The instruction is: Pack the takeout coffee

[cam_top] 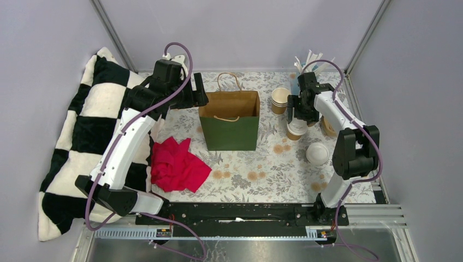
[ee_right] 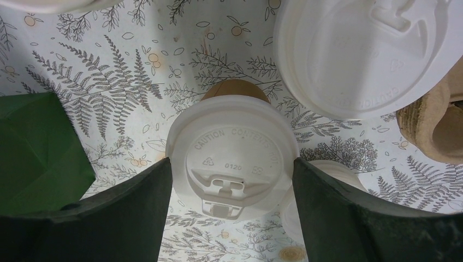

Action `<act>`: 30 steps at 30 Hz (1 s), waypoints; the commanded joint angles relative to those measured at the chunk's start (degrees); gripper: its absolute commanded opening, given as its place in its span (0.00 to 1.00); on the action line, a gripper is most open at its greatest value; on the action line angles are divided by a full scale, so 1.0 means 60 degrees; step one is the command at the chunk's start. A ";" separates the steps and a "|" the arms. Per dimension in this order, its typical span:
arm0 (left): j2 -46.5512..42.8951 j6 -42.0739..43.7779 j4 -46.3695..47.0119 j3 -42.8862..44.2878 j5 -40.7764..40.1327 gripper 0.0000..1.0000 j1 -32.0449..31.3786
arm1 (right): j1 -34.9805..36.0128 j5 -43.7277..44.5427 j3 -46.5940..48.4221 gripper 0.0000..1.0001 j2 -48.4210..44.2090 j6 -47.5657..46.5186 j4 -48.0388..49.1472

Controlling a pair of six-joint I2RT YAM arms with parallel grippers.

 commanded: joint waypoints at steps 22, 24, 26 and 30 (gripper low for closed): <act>-0.0375 -0.0166 0.0270 -0.0368 0.0060 0.83 0.0060 | 0.0025 0.0844 -0.0825 0.70 0.1664 -0.0120 -0.0680; -0.0361 -0.0167 0.0270 -0.0275 0.0060 0.83 0.0060 | 0.0017 0.0727 -0.0728 0.71 0.1576 -0.0122 -0.0694; -0.0353 -0.0165 0.0270 -0.0159 0.0060 0.83 0.0057 | 0.0024 0.0645 -0.0618 0.75 0.1393 -0.0113 -0.0675; -0.0309 -0.0160 0.0270 -0.0027 0.0060 0.83 0.0059 | 0.0017 0.0431 -0.0405 0.82 0.1119 -0.0113 -0.0655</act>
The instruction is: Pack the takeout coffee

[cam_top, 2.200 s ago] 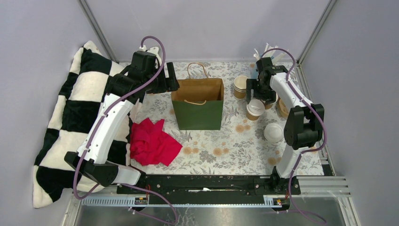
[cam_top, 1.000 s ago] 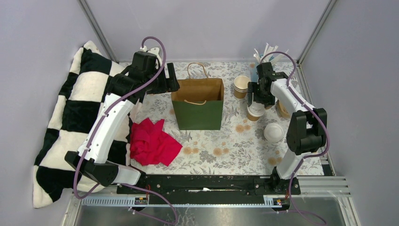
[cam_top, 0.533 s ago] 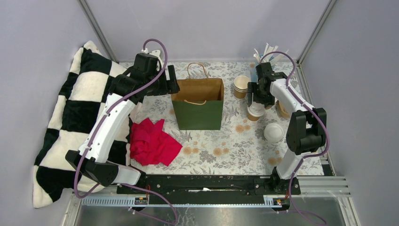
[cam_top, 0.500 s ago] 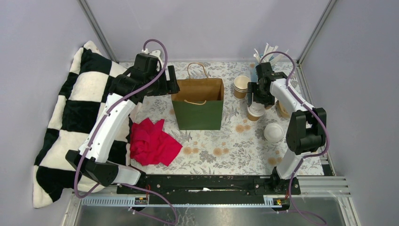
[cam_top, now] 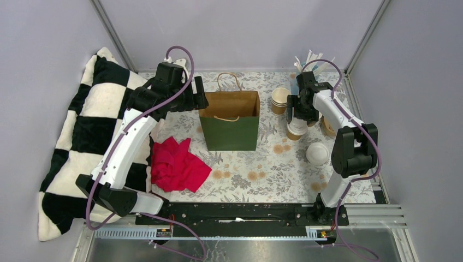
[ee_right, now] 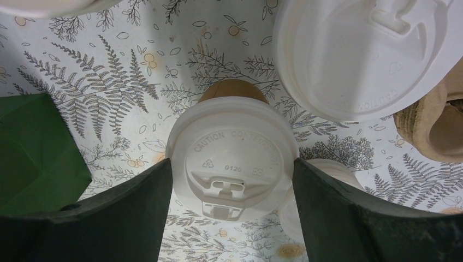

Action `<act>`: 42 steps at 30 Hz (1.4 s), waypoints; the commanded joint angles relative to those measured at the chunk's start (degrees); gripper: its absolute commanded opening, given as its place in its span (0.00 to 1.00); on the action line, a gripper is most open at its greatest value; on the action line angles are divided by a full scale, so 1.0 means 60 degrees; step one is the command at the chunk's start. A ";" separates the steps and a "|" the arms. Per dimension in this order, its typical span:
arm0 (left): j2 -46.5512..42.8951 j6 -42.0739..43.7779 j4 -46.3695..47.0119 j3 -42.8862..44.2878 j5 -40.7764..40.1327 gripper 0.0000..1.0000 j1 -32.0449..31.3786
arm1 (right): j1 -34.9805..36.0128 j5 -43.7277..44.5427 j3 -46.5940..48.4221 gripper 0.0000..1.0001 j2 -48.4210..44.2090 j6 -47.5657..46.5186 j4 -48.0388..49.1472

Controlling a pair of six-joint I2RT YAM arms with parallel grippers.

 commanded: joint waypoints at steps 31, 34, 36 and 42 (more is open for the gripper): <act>-0.0367 -0.0499 0.0515 0.0369 0.0271 0.84 0.0260 | -0.0037 0.0120 -0.0269 0.74 -0.0843 0.0026 -0.0637; -0.0322 -0.0488 0.0515 0.0317 0.0373 0.84 0.0303 | -0.0037 -0.0002 -0.0368 0.74 -0.0995 0.0019 -0.0527; -0.0269 -0.0454 0.0515 0.0308 0.0456 0.84 0.0332 | -0.0042 -0.0078 -0.0397 0.74 -0.0992 -0.0014 -0.0507; -0.0235 -0.0398 0.0515 0.0382 0.0652 0.84 0.0385 | -0.0037 -0.0149 -0.0561 0.80 -0.0807 -0.0078 -0.0421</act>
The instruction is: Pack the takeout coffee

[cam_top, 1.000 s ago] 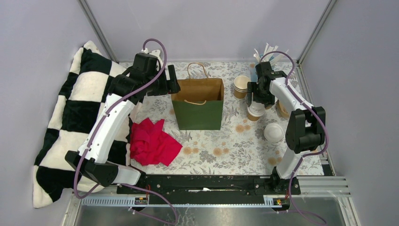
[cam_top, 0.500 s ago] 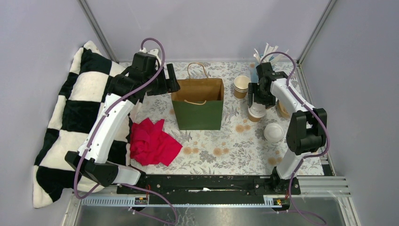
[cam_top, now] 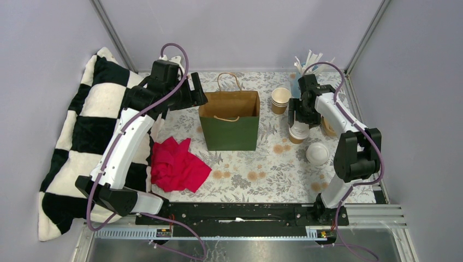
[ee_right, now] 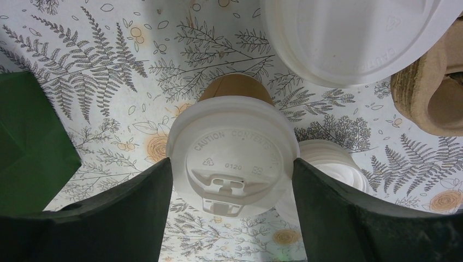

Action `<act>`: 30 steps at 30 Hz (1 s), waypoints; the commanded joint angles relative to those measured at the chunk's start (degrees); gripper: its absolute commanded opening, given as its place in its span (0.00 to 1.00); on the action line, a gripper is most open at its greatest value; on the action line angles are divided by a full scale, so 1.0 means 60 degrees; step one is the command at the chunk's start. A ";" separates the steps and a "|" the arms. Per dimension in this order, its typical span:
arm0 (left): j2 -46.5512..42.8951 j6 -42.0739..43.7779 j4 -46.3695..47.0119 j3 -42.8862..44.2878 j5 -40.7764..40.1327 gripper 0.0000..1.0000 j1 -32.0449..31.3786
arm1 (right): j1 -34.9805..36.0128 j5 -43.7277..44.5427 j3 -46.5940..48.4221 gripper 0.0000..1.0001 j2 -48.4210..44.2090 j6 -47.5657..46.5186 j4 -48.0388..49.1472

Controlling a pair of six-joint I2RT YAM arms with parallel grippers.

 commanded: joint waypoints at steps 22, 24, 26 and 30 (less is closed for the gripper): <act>-0.0321 0.0131 0.0435 -0.0002 0.0448 0.83 0.0132 | -0.0026 -0.0132 0.0026 0.97 -0.0246 -0.0057 -0.0263; -0.0329 0.0134 0.0435 0.0001 0.0474 0.83 0.0146 | -0.0045 -0.0233 0.0015 0.97 -0.0339 -0.0037 -0.0220; -0.0330 0.0134 0.0439 -0.0010 0.0505 0.83 0.0148 | -0.0075 -0.0289 -0.0031 0.98 -0.0428 0.0034 -0.0142; -0.0332 0.0134 0.0435 -0.0031 0.0560 0.83 0.0162 | -0.0194 -0.0543 -0.0113 0.97 -0.0435 0.0049 -0.0060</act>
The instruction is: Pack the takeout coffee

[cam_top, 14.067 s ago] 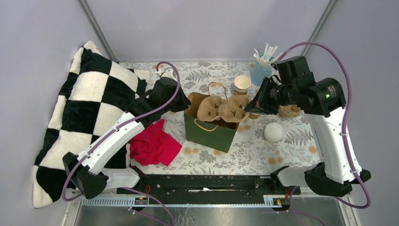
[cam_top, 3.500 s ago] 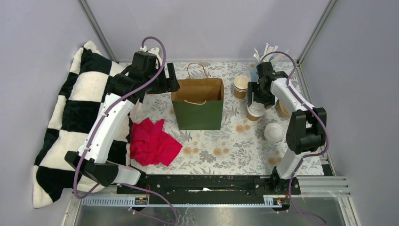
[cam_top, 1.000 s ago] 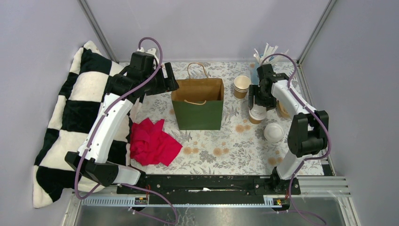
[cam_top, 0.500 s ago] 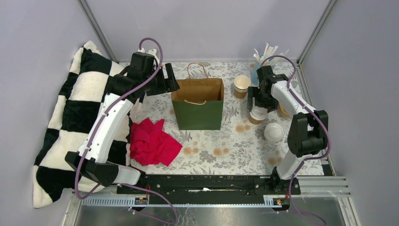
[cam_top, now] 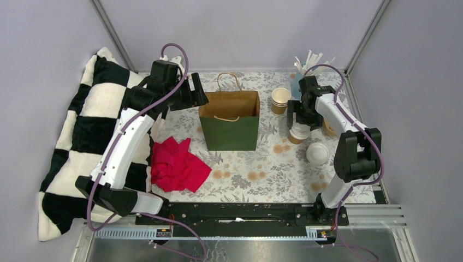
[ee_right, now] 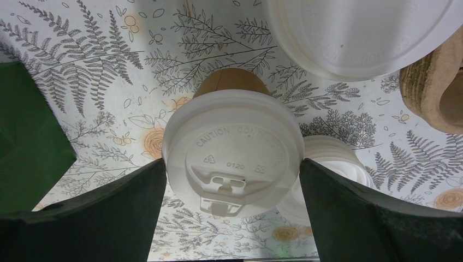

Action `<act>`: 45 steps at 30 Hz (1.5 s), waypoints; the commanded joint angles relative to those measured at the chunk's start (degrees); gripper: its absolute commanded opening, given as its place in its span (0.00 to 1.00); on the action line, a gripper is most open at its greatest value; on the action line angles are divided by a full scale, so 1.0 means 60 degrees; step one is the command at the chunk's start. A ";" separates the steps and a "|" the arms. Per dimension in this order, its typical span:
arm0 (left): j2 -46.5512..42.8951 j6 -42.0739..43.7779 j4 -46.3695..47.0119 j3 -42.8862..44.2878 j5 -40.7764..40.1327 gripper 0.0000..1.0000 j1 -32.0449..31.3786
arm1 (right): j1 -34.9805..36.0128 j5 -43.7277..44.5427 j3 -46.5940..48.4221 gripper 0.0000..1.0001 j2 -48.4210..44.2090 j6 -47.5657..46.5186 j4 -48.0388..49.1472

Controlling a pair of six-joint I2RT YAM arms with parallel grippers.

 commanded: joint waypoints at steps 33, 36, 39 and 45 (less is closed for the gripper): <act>-0.0189 0.0193 0.0483 0.0012 0.0544 0.83 0.0151 | -0.0357 -0.0526 0.0501 0.98 -0.0438 -0.0025 -0.0171; -0.0181 0.0184 0.0520 0.0026 0.0545 0.83 0.0159 | -0.0356 -0.0489 0.0475 0.93 -0.0316 -0.0054 -0.0145; -0.0171 0.0178 0.0518 0.0049 0.0562 0.83 0.0151 | -0.0343 -0.0537 0.0457 0.95 -0.0234 -0.0080 -0.0109; -0.0152 0.0149 0.0518 0.0053 0.0575 0.83 0.0151 | -0.0175 -0.0514 0.0469 0.97 -0.0119 -0.0173 -0.0112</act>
